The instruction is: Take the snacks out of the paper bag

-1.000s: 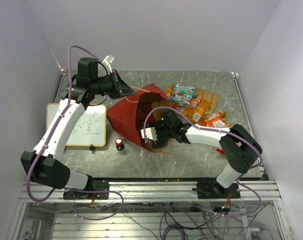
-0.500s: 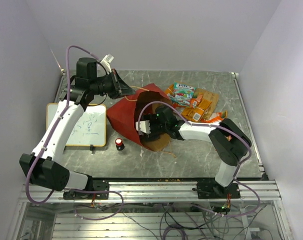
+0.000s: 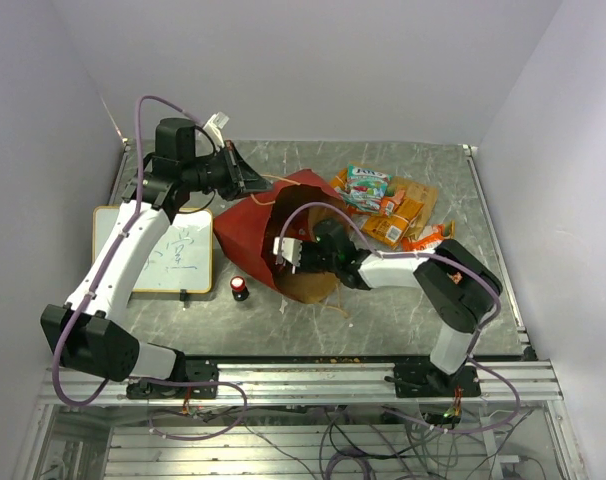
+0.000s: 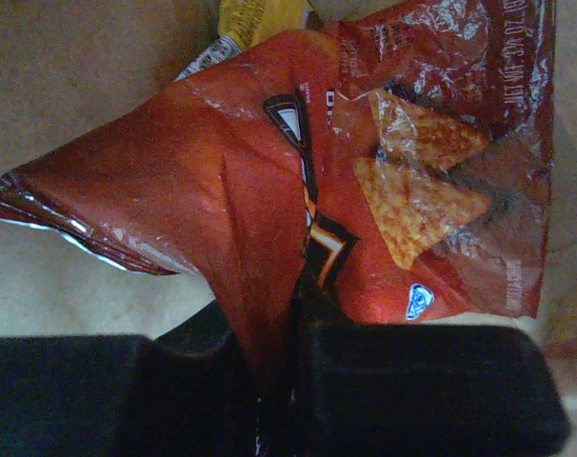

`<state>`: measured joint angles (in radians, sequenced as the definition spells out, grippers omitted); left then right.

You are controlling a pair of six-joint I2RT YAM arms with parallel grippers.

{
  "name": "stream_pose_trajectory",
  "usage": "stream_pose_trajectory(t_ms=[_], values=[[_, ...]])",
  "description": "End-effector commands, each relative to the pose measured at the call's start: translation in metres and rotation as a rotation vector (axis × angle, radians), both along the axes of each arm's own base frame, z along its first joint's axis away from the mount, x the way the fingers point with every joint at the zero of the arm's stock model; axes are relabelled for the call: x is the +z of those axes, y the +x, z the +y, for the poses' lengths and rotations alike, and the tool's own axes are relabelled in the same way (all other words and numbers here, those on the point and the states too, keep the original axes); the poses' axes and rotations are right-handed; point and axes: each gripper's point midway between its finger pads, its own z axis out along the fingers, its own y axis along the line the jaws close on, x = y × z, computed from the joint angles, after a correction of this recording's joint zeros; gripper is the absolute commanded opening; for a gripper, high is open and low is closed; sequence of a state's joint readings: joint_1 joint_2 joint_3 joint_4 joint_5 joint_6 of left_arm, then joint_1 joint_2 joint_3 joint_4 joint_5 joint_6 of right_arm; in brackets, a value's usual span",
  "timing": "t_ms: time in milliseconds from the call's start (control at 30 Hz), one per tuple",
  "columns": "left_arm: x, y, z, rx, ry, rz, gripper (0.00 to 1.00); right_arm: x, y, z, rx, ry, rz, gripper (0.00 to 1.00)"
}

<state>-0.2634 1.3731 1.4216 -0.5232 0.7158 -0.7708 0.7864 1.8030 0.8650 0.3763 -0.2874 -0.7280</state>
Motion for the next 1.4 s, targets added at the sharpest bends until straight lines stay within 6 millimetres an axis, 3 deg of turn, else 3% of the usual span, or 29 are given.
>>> stream_pose_trajectory(t_ms=[0, 267, 400, 533, 733, 900, 1167, 1367], values=[[0.010, 0.001, 0.001, -0.007, -0.022, -0.033, 0.07, 0.033, -0.002, -0.002, -0.064, 0.094, -0.001, 0.03], [0.006, 0.006, 0.002, 0.014, -0.015, -0.037, 0.07, 0.082, -0.020, -0.013, -0.113, 0.181, 0.062, 0.00], [0.006, 0.009, 0.004, 0.027, -0.011, -0.041, 0.07, 0.109, -0.039, -0.020, -0.098, 0.212, 0.112, 0.00], [0.008, 0.012, 0.004, 0.035, -0.010, -0.050, 0.07, 0.135, -0.051, -0.037, -0.127, 0.245, 0.098, 0.00], [0.011, 0.018, 0.005, 0.043, -0.014, -0.063, 0.07, 0.175, -0.049, -0.067, -0.246, 0.256, 0.028, 0.00], [0.013, 0.028, 0.006, 0.051, -0.005, -0.073, 0.07, 0.233, -0.049, -0.085, -0.281, 0.303, -0.074, 0.00], [0.009, 0.035, 0.006, 0.057, 0.002, -0.068, 0.07, 0.346, -0.059, -0.109, -0.284, 0.444, -0.281, 0.00], [0.011, 0.038, 0.010, 0.077, 0.015, -0.076, 0.07, 0.402, -0.069, -0.119, -0.263, 0.519, -0.381, 0.00]])
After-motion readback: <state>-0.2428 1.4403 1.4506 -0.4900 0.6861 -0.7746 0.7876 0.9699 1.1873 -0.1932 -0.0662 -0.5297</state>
